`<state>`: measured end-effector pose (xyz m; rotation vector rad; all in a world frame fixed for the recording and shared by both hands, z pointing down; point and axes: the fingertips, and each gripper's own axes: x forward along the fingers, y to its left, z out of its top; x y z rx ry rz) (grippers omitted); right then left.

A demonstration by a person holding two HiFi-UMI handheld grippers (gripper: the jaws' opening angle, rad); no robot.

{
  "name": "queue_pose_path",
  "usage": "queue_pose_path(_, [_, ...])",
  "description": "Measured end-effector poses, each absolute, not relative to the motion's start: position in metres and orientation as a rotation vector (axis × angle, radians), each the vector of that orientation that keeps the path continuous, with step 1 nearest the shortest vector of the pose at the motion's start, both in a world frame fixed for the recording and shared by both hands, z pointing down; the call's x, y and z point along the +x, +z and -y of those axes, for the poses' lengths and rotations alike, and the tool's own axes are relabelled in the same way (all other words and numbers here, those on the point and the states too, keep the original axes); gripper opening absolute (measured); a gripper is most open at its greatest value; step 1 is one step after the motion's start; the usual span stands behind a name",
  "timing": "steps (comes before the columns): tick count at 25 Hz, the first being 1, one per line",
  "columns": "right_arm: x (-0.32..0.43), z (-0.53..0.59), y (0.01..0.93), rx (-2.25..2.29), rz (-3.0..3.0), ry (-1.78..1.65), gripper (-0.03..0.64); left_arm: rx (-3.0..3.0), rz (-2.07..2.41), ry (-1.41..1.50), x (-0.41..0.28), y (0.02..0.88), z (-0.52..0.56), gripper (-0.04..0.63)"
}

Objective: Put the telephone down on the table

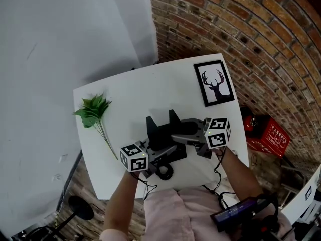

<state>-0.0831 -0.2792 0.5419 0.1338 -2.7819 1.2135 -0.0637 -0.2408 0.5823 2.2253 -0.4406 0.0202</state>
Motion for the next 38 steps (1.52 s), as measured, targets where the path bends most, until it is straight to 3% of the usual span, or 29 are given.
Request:
queue_pose_path(30, [-0.085, 0.297, 0.564, 0.099, 2.707, 1.471, 0.193, 2.022, 0.54, 0.032, -0.068, 0.597, 0.258, 0.196])
queue_pose_path(38, [-0.085, 0.296, 0.565, 0.058, 2.703, 1.478, 0.183, 1.99, 0.609, -0.069, -0.077, 0.589, 0.264, 0.373])
